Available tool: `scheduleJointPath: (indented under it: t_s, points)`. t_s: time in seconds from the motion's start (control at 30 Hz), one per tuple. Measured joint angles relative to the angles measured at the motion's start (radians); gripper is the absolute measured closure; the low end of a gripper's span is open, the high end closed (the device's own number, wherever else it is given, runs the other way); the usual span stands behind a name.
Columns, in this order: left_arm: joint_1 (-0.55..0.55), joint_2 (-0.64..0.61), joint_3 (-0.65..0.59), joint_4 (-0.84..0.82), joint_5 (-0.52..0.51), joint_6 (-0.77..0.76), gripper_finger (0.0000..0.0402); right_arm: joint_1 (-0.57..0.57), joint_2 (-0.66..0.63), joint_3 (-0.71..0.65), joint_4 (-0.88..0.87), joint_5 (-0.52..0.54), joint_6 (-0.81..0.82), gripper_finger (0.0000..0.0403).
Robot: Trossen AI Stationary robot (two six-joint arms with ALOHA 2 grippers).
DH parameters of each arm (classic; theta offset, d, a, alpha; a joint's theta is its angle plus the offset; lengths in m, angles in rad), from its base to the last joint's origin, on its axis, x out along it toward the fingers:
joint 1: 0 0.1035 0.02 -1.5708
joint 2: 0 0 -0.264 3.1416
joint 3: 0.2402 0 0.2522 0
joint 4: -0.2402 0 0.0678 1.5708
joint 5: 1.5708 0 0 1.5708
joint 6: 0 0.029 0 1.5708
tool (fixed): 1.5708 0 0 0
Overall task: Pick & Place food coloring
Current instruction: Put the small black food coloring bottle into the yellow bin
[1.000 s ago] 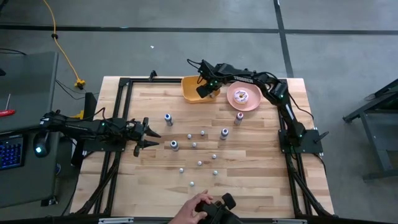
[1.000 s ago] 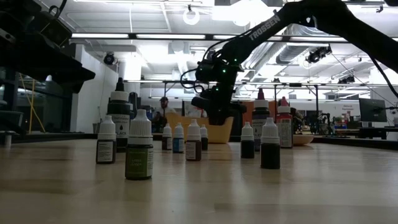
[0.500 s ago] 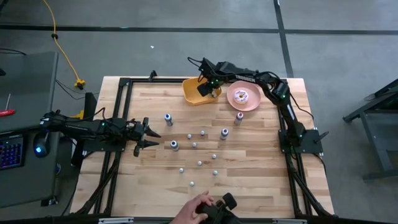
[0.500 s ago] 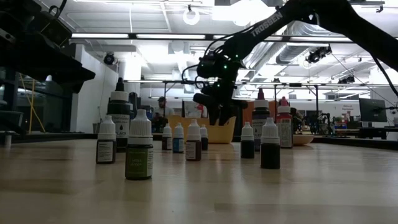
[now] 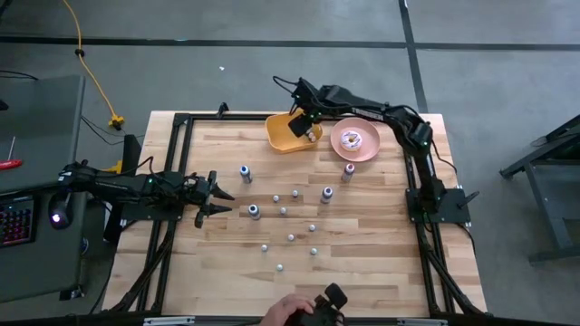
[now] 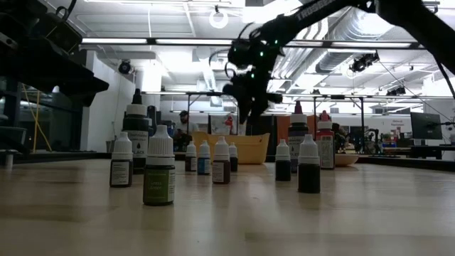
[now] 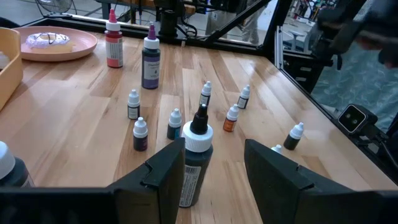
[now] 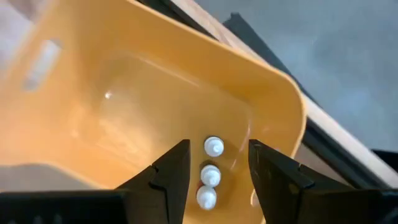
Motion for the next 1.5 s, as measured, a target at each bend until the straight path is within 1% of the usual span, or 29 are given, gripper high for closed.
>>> scheduleJointPath:
  t_s: [0.17, 0.3, 0.4, 0.6, 0.7, 1.0, 1.17, 1.33, 1.5]
  points:
    - [0.0, 0.0, 0.0, 0.0, 0.0, 0.0, 0.0238, 0.036, -0.081, 0.0, -0.004, -0.001, -0.087, 0.0251]
    - [0.0, 0.0, 0.0, 0.0, 0.0, 0.0, 0.0238, 0.084, -0.151, 0.001, -0.011, -0.031, -0.188, 0.0251]
    - [0.0, 0.0, 0.0, 0.0, 0.0, 0.0, 0.0238, 0.131, -0.19, 0.002, -0.021, -0.105, -0.278, 0.0251]
    - [0.0, 0.0, 0.0, 0.0, 0.0, 0.0, 0.0238, 0.223, -0.229, 0.002, -0.073, -0.31, -0.429, 0.0251]
    - [0.0, 0.0, 0.0, 0.0, 0.0, 0.0, 0.0238, 0.255, -0.23, 0.002, -0.106, -0.358, -0.47, 0.0251]
    - [0.0, 0.0, 0.0, 0.0, 0.0, 0.0, 0.0238, 0.332, -0.23, 0.002, -0.189, -0.353, -0.569, 0.0251]
    - [0.0, 0.0, 0.0, 0.0, 0.0, 0.0, 0.0238, 0.389, -0.23, 0.002, -0.254, -0.351, -0.597, 0.0251]
    - [0.0, 0.0, 0.0, 0.0, 0.0, 0.0, 0.0238, 0.458, -0.23, 0.002, -0.316, -0.314, -0.586, 0.0251]
    - [0.0, 0.0, 0.0, 0.0, 0.0, 0.0, 0.0238, 0.529, -0.23, 0.002, -0.34, -0.241, -0.497, 0.0251]
